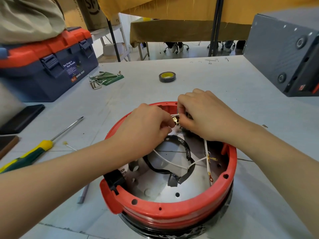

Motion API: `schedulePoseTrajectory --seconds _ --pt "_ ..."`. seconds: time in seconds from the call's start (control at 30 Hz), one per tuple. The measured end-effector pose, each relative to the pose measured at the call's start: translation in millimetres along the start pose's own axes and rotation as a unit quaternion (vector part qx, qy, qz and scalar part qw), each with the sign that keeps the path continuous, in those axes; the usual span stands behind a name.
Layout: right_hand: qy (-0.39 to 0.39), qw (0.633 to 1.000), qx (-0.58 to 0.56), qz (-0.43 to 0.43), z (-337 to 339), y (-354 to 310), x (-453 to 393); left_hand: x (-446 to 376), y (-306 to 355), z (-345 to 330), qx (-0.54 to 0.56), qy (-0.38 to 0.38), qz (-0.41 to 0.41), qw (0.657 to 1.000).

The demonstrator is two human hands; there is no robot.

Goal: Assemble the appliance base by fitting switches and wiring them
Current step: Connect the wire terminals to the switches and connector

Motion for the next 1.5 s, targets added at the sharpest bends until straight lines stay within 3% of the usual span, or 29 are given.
schedulePoseTrajectory --seconds 0.2,0.4,0.57,0.7,0.93,1.13,1.3,1.37,1.5 --pt "-0.004 0.999 -0.035 0.000 0 2 0 13 7 -1 -0.036 -0.074 -0.042 0.996" --pt "-0.032 0.993 -0.111 -0.007 3 6 2 19 3 -6 0.116 -0.159 -0.011 0.980" --pt "-0.048 0.993 -0.112 0.000 3 5 3 15 -12 -7 0.178 -0.155 0.027 0.971" --pt "-0.044 0.990 -0.130 -0.005 3 6 2 18 -23 -8 0.306 -0.167 0.107 0.931" --pt "-0.065 0.973 -0.220 -0.025 5 12 1 16 -30 -12 0.381 -0.159 0.141 0.900" --pt "-0.116 0.965 -0.232 -0.023 8 11 3 3 -28 -5 0.293 -0.087 0.116 0.945" --pt "-0.112 0.967 -0.225 -0.033 7 9 2 -11 -10 0 0.103 -0.024 0.025 0.994" --pt "-0.100 0.966 -0.235 -0.044 7 12 2 -14 -4 -2 0.038 0.002 -0.001 0.999" --pt "-0.039 0.943 -0.318 -0.092 9 24 0 -14 -2 -4 0.022 0.016 -0.016 0.999"
Point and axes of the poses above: each hand's wrist, its own x-axis away from the middle knuckle, its own z-axis out of the back of the hand, y = z × x, the point moved 5 cm from there along -x, towards the middle knuckle, and after that the axes turned 5 degrees about -z, right-handed, at the moved point
